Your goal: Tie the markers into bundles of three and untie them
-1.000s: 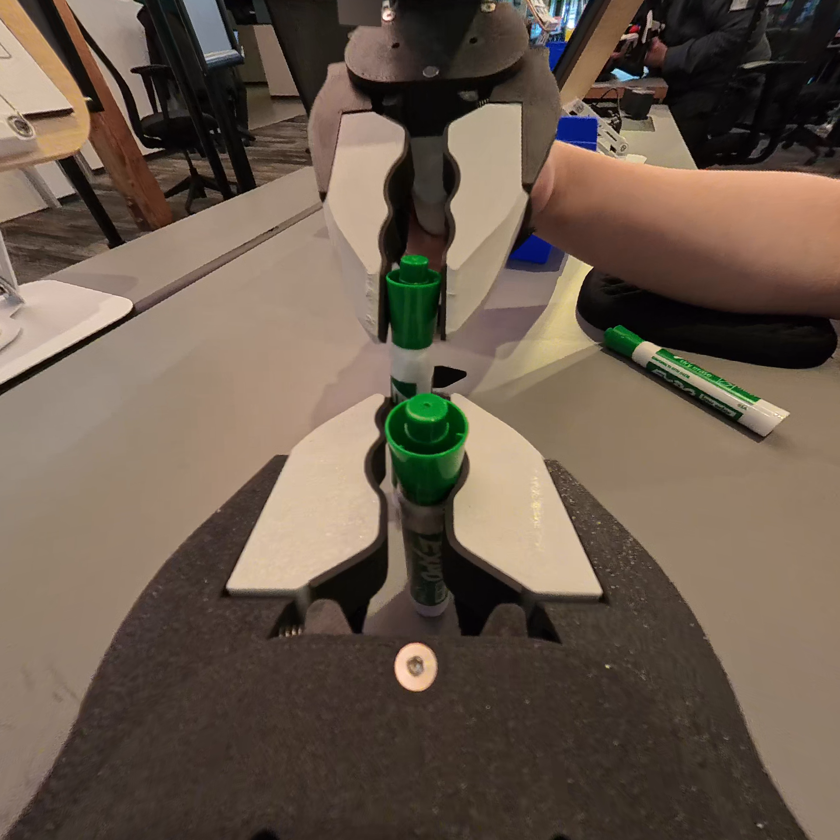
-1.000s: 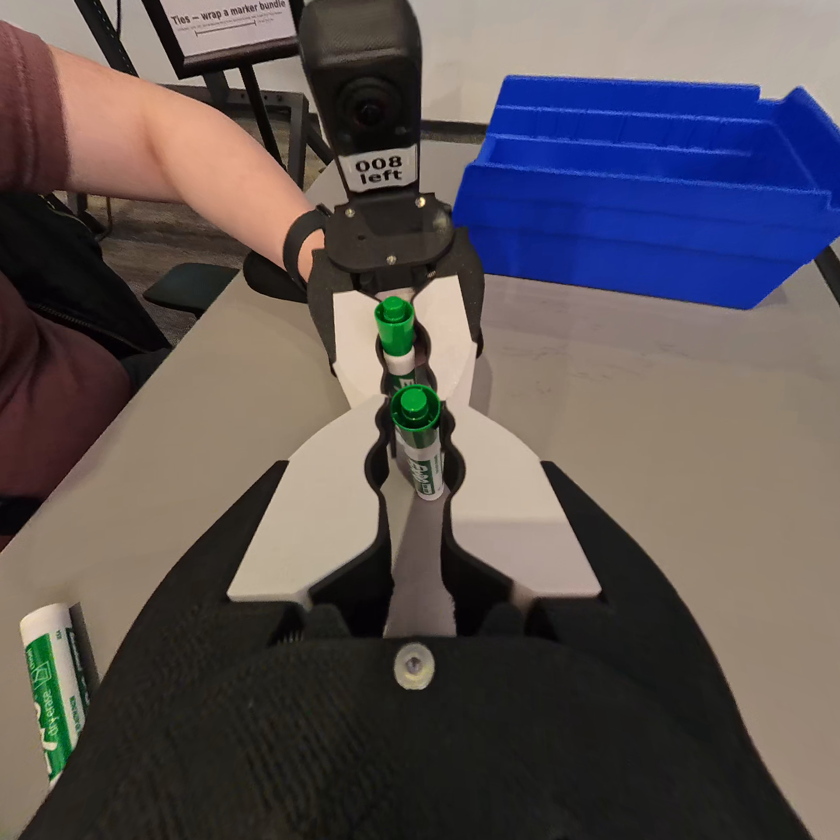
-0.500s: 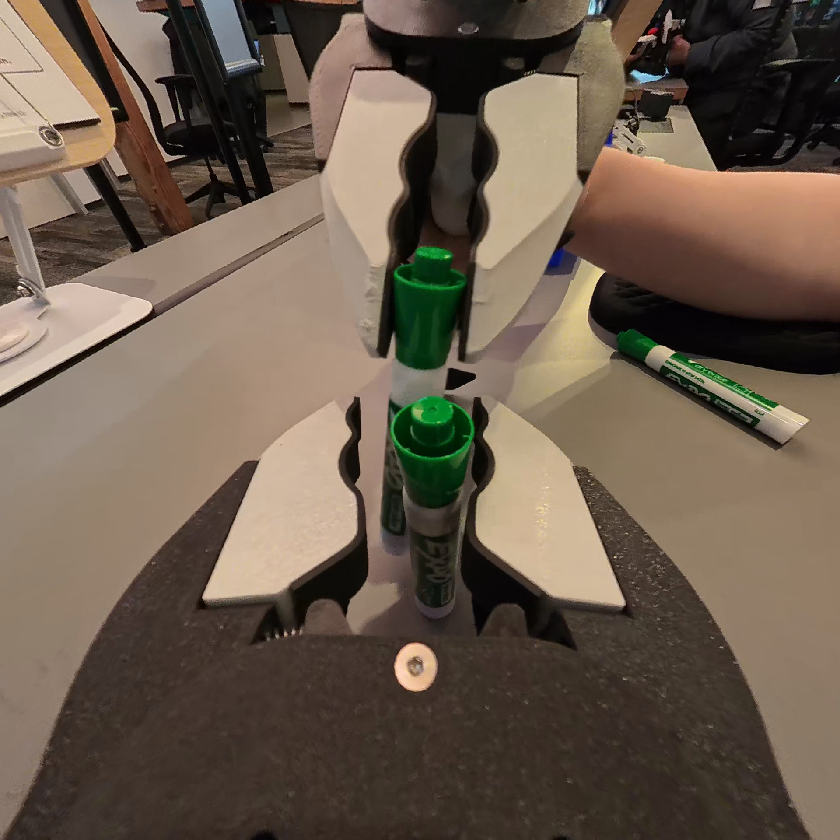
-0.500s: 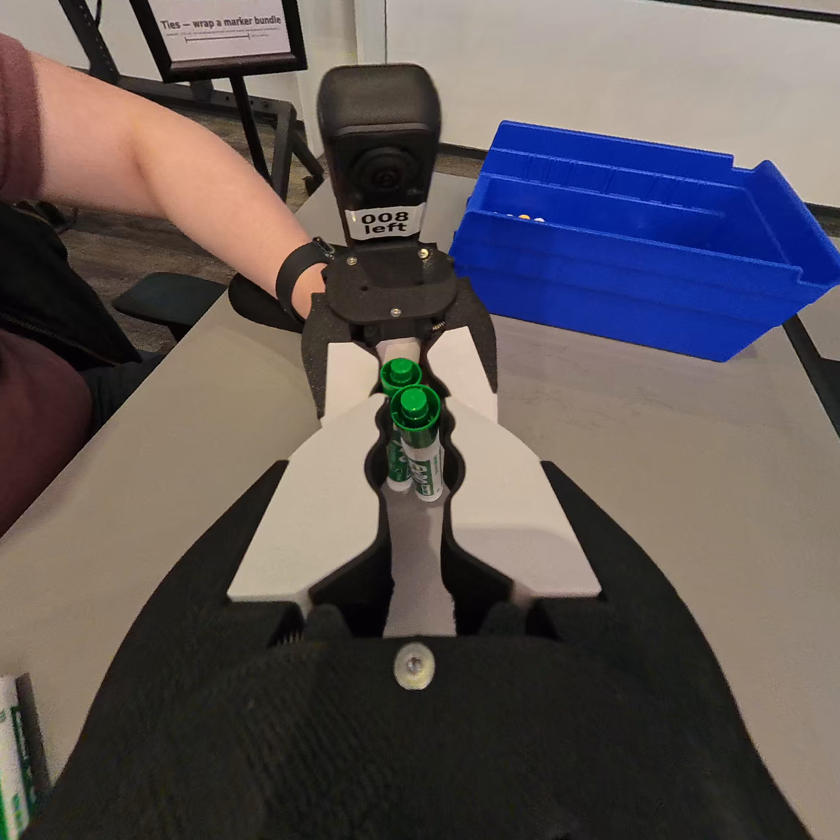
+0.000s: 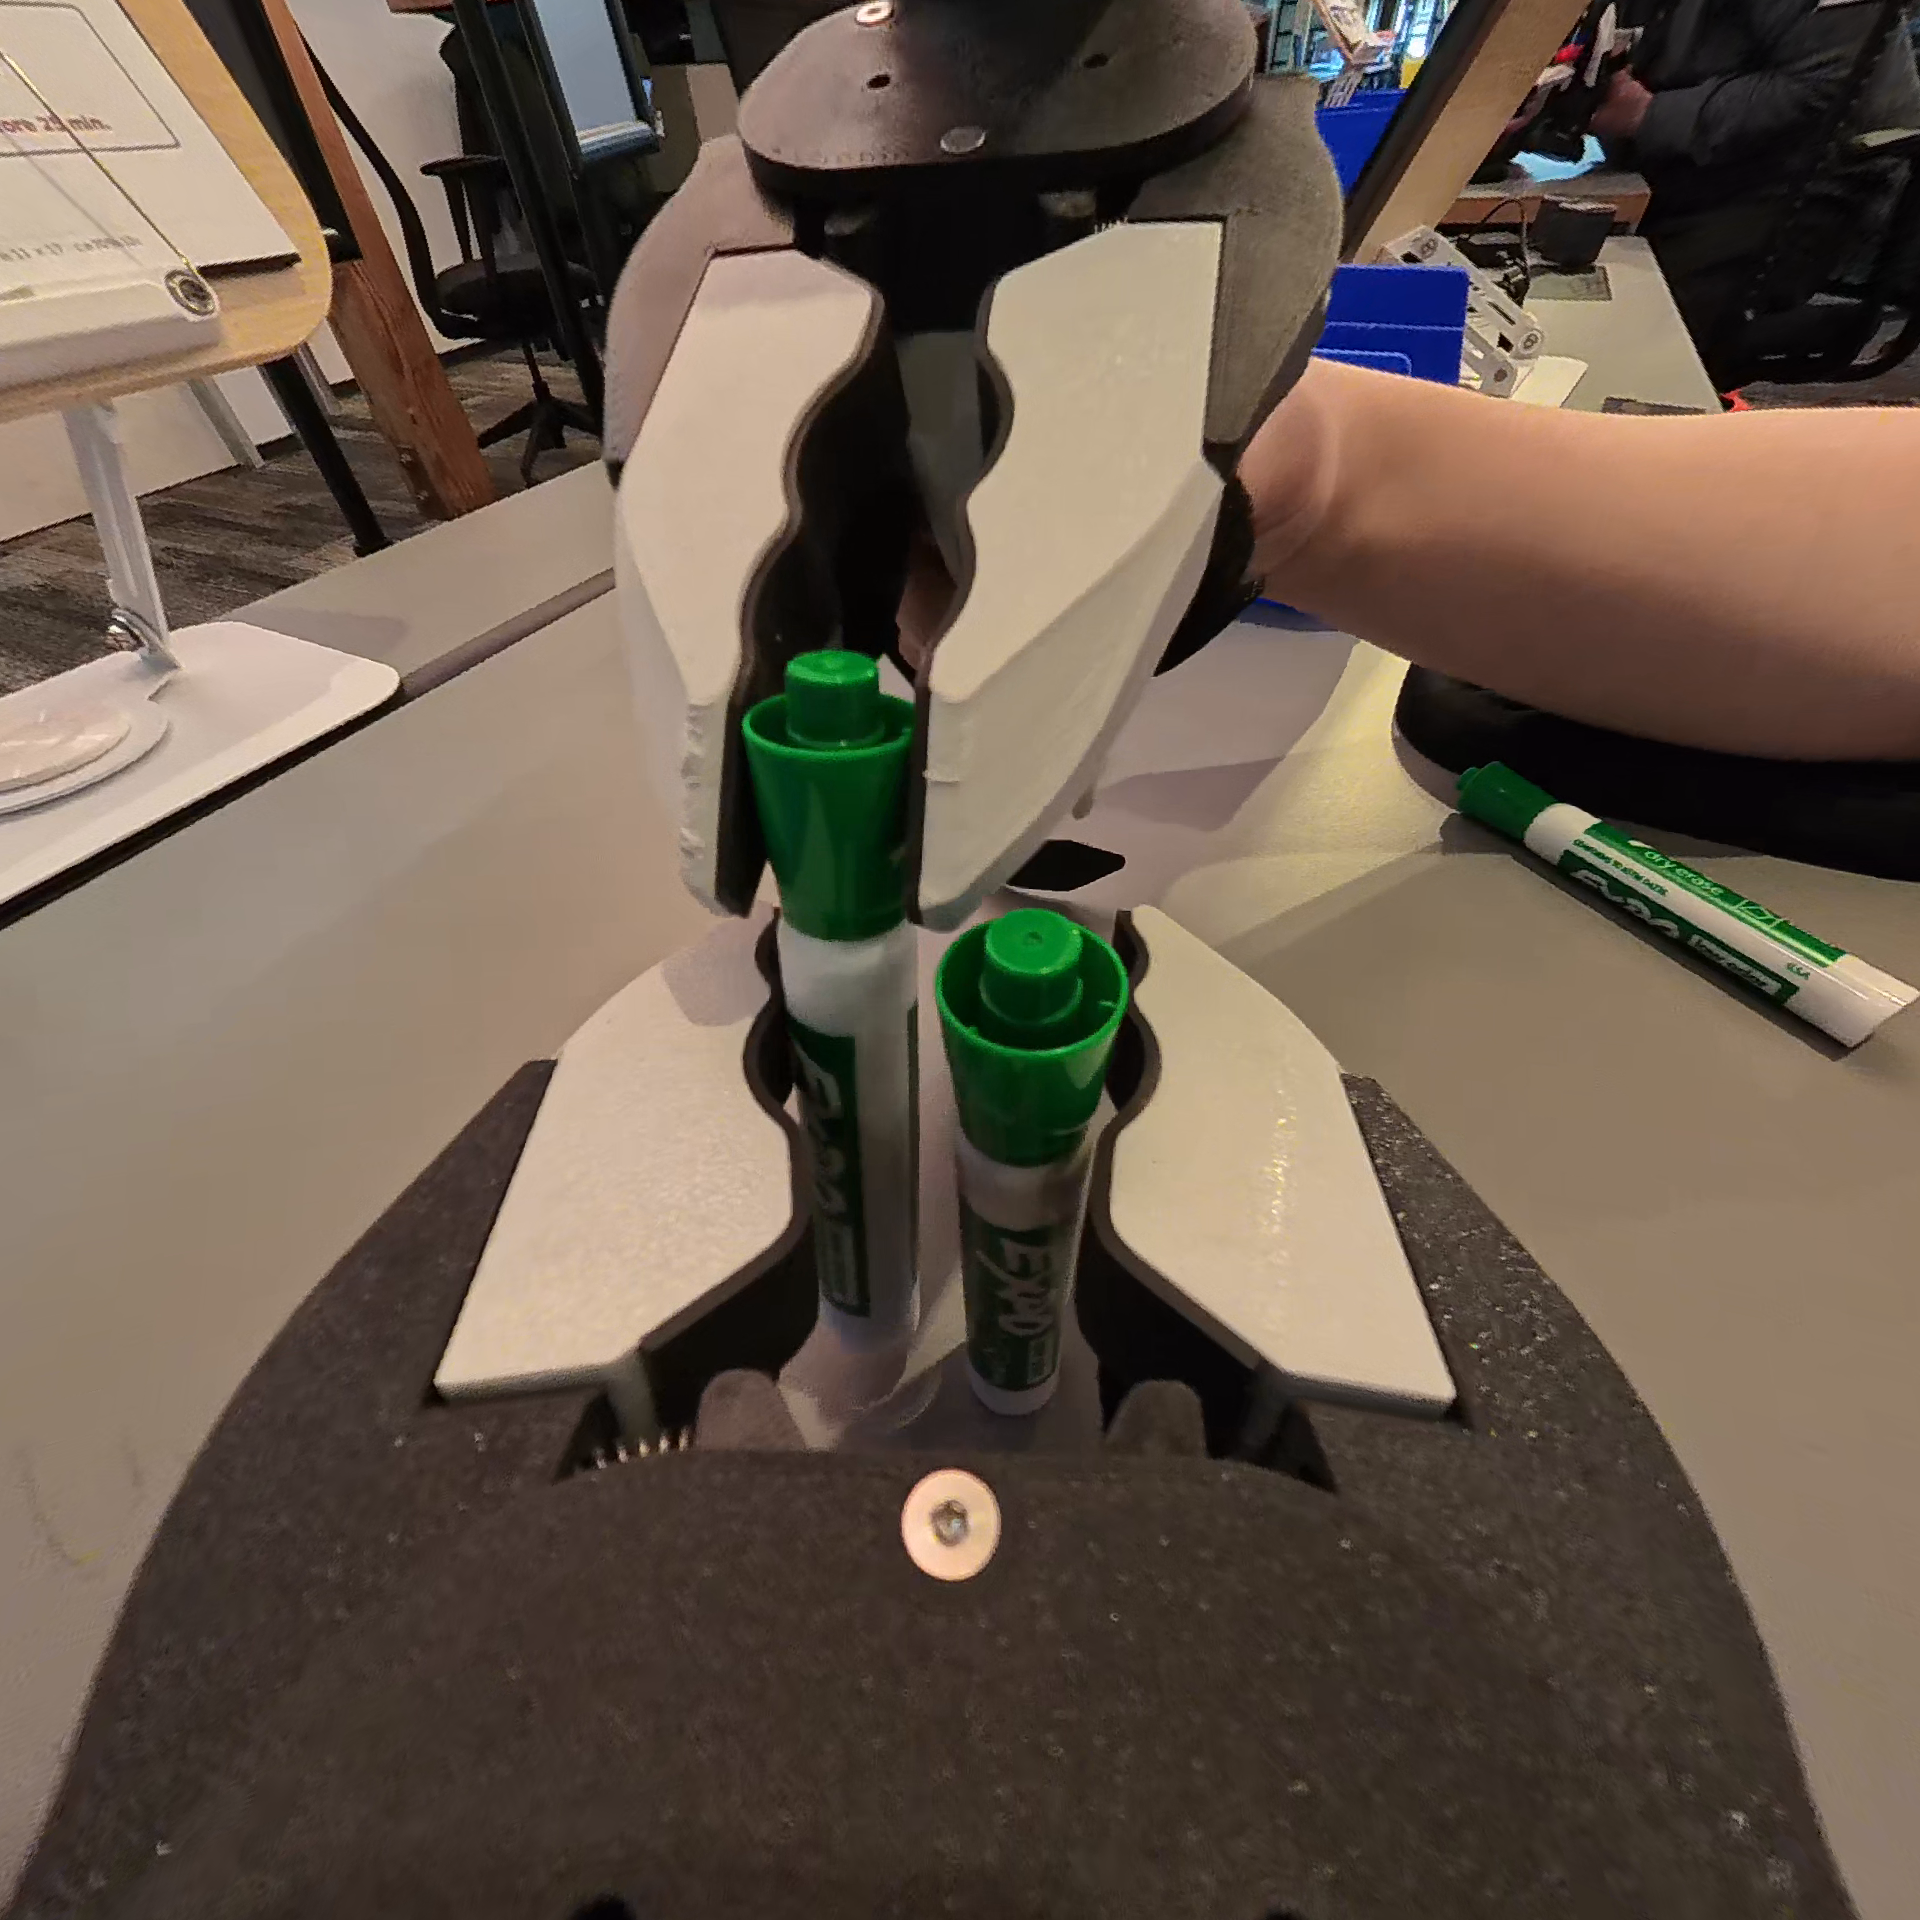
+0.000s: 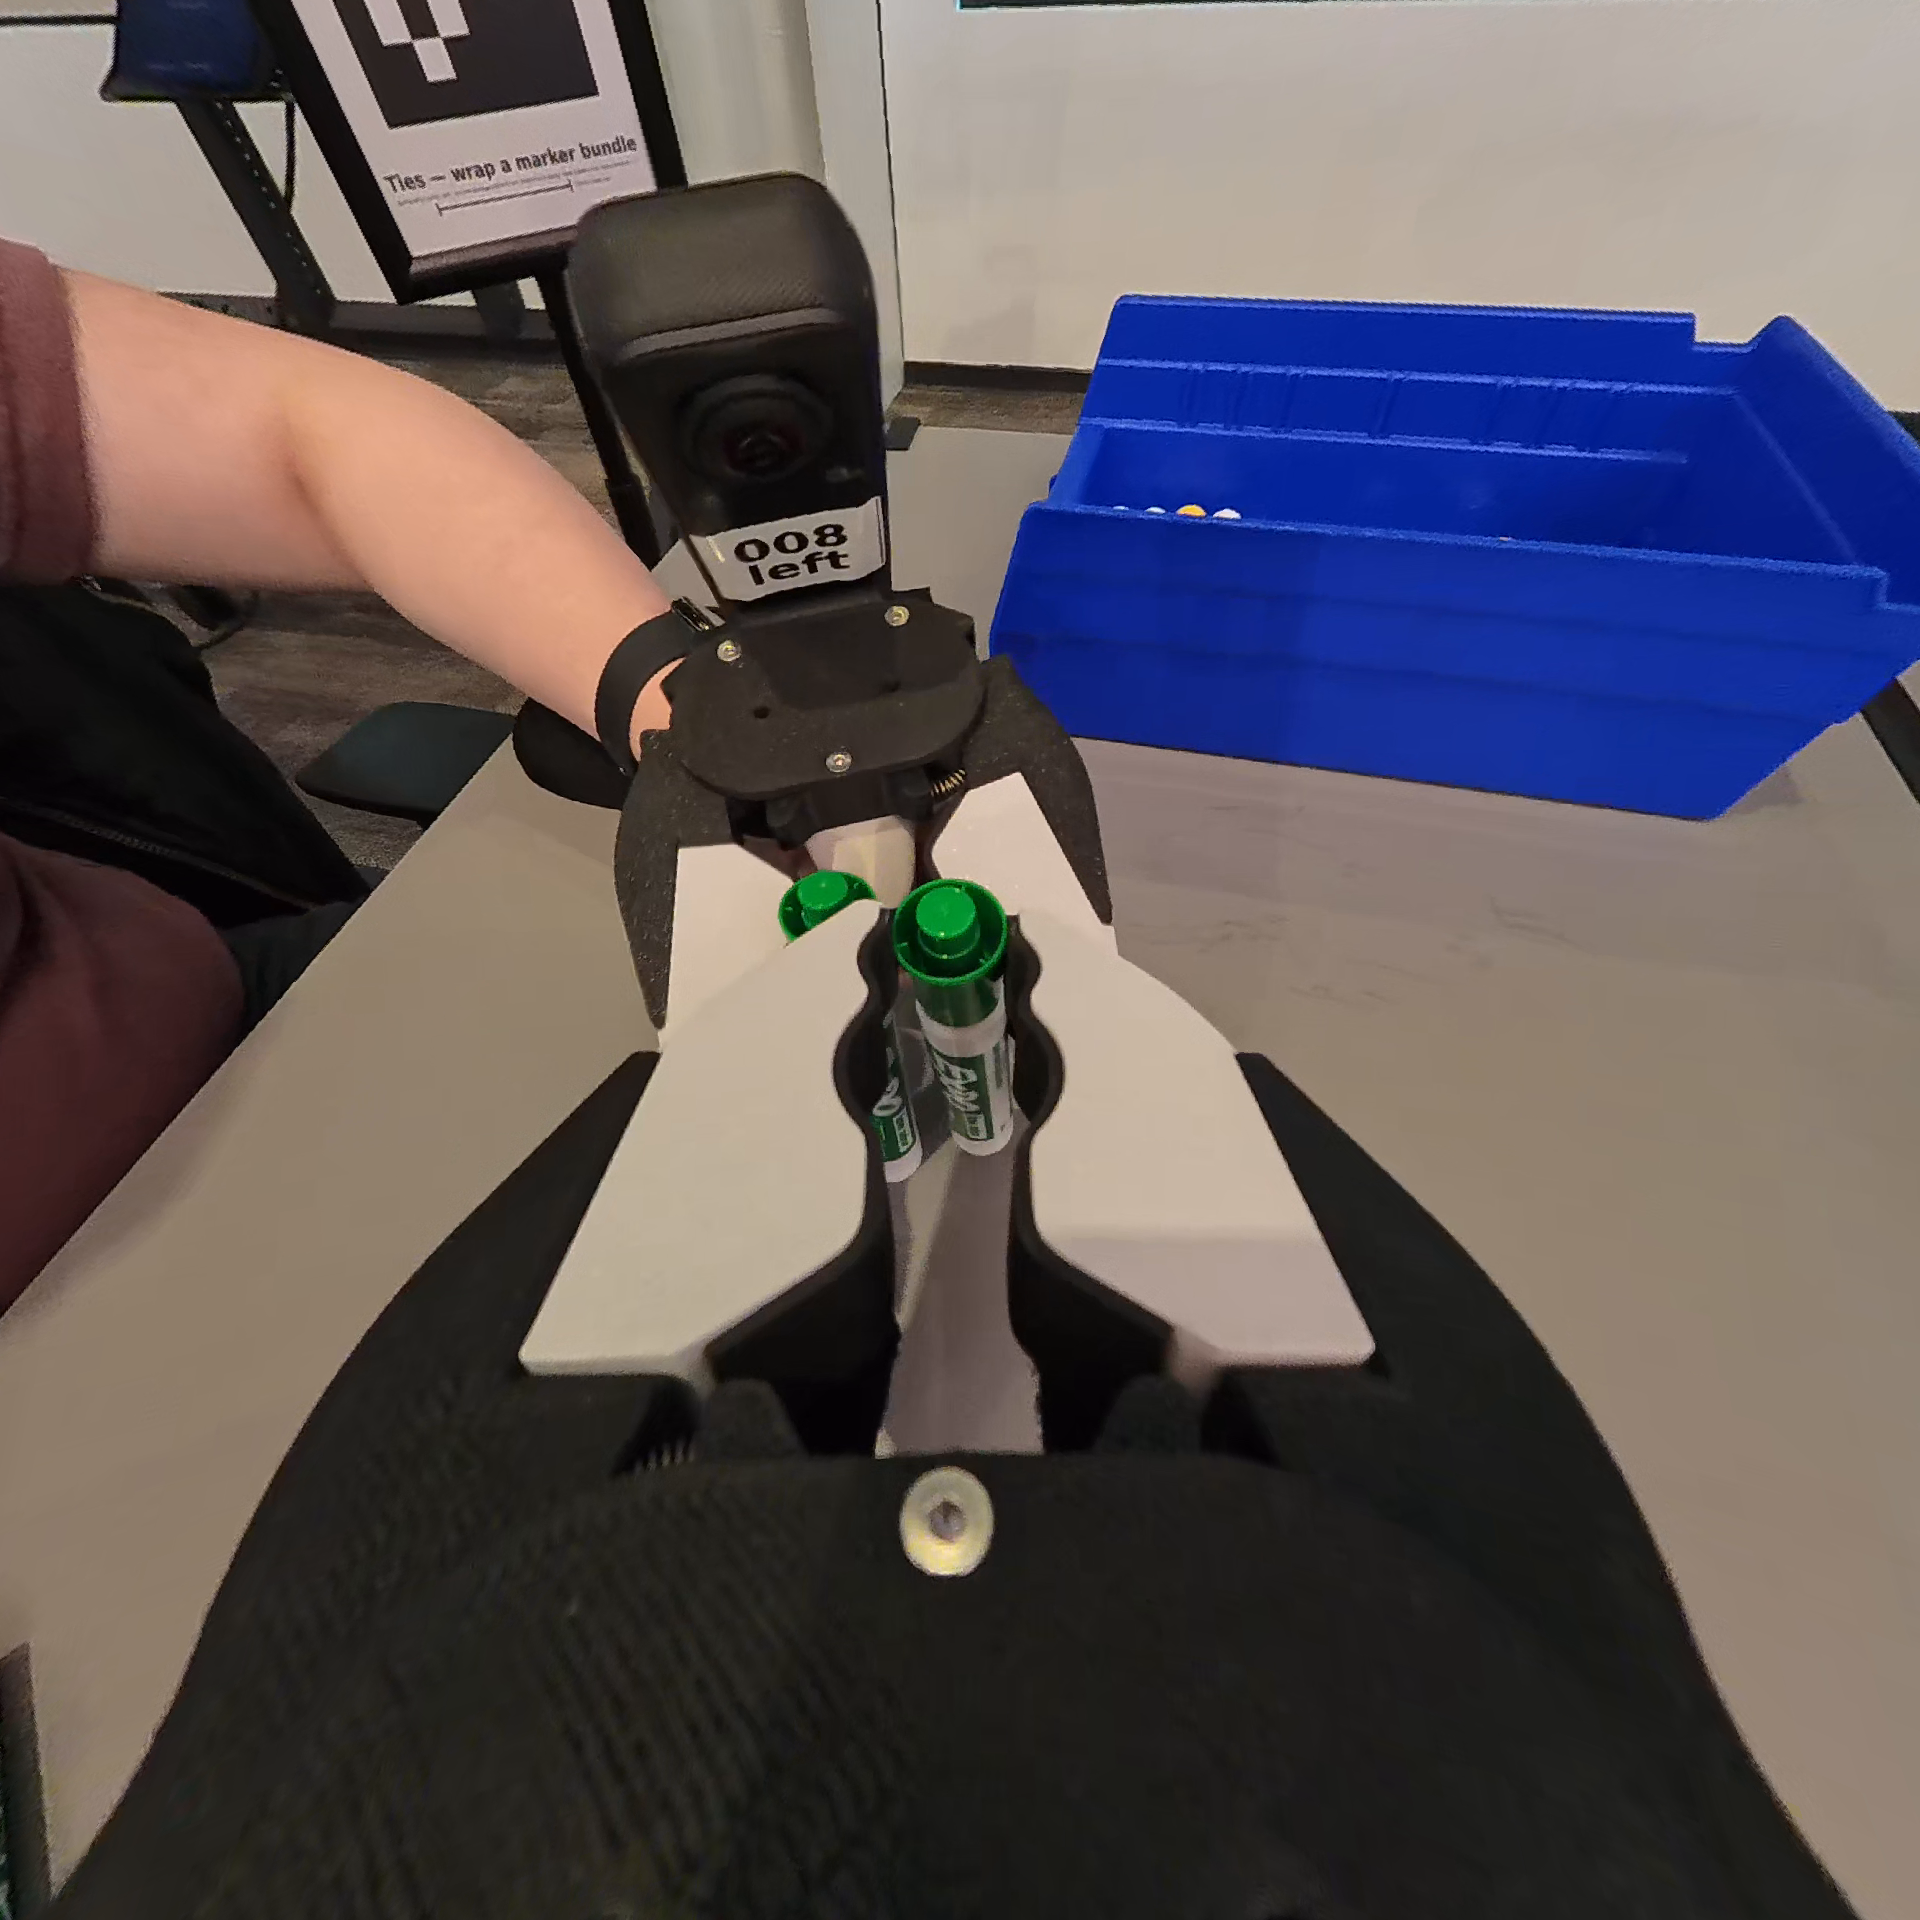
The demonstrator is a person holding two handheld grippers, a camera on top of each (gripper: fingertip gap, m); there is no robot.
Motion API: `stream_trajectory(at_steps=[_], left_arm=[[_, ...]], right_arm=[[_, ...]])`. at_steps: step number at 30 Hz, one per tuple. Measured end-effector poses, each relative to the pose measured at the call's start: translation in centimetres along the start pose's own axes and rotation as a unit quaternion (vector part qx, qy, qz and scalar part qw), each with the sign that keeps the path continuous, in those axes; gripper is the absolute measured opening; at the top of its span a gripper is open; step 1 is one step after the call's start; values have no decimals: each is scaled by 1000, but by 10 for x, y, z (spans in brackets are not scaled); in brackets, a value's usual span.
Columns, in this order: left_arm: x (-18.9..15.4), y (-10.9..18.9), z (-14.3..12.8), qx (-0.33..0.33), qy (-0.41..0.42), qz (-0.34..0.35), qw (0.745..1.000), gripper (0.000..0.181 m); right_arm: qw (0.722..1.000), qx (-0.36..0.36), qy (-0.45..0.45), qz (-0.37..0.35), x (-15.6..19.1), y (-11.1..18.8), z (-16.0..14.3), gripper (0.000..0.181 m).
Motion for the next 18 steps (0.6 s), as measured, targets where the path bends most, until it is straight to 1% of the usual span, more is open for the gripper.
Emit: stream_trajectory(at_steps=[7,13,14,16,18], left_arm=[[1,-4,-4,20,-6,11,1000,62],[3,-5,-5,26,4,12,1000,60],[3,-5,-5,27,8,11,1000,58],[6,-6,-7,32,16,19,999,46],[6,-8,-9,41,17,15,999,42]], right_arm=[[1000,14,-5,14,0,-6,-2,21],[1000,6,-17,17,-2,-6,-4,21],[1000,3,-21,20,-2,-6,-4,21],[999,7,-20,24,-1,-8,-6,21],[999,15,-18,29,1,-10,-10,20]])
Point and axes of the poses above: each gripper's, where its closed fingertips meet, y back along the fingers, z out of its top, x = y × z across the jaws, the point moved 2 cm from there along y, back along the fingers, and after that the axes turned 9 degrees about -z, right-handed, at the moved point
